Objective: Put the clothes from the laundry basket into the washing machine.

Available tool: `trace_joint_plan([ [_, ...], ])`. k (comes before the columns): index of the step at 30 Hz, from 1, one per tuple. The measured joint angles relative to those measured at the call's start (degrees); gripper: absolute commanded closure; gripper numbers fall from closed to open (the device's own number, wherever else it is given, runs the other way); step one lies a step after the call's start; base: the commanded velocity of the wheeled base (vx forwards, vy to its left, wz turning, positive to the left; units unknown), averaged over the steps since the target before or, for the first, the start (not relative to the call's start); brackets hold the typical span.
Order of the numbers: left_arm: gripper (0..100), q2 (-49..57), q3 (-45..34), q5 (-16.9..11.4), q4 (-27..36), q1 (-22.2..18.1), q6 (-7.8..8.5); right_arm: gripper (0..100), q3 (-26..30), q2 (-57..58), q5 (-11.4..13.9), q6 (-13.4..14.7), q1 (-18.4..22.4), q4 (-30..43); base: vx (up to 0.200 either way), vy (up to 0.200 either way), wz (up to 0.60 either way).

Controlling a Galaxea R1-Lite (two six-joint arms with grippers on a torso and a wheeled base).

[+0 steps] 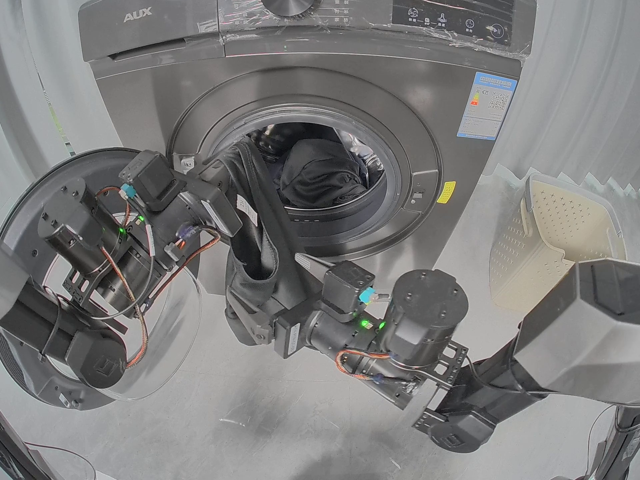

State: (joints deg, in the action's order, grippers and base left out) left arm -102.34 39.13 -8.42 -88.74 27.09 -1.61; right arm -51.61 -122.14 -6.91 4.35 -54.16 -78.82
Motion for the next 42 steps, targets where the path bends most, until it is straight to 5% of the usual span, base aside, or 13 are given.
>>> trace_joint_plan([
  [13, 100, -0.02, 0.22, 0.00, -0.02, -0.05, 0.00, 0, -11.47, -7.69, -2.45, 0.00, -0.05, 1.04, 0.000, 0.000, 0.00],
  [14, 100, -0.02, 0.22, -0.02, 0.00, -0.05, -0.02, 100, -11.86, -8.05, -2.66, 0.05, -0.05, 1.04, 0.000, 0.000, 0.00],
  [22, 100, -0.17, 0.33, 0.68, 0.00, -0.50, -0.11, 100, -11.80, -8.02, -3.10, 0.32, -0.27, 1.12, 0.000, 0.000, 0.00],
  [33, 100, -0.68, 0.74, 0.71, -0.02, -1.35, -0.22, 100, 1.01, 2.13, -2.58, -0.30, 1.13, 2.27, 0.000, 0.000, 0.00],
  [42, 100, -0.77, -0.41, 0.55, 0.00, -1.57, -0.16, 100, 8.64, 10.56, 3.19, -2.35, 7.61, 2.82, 0.000, 0.000, 0.00],
])
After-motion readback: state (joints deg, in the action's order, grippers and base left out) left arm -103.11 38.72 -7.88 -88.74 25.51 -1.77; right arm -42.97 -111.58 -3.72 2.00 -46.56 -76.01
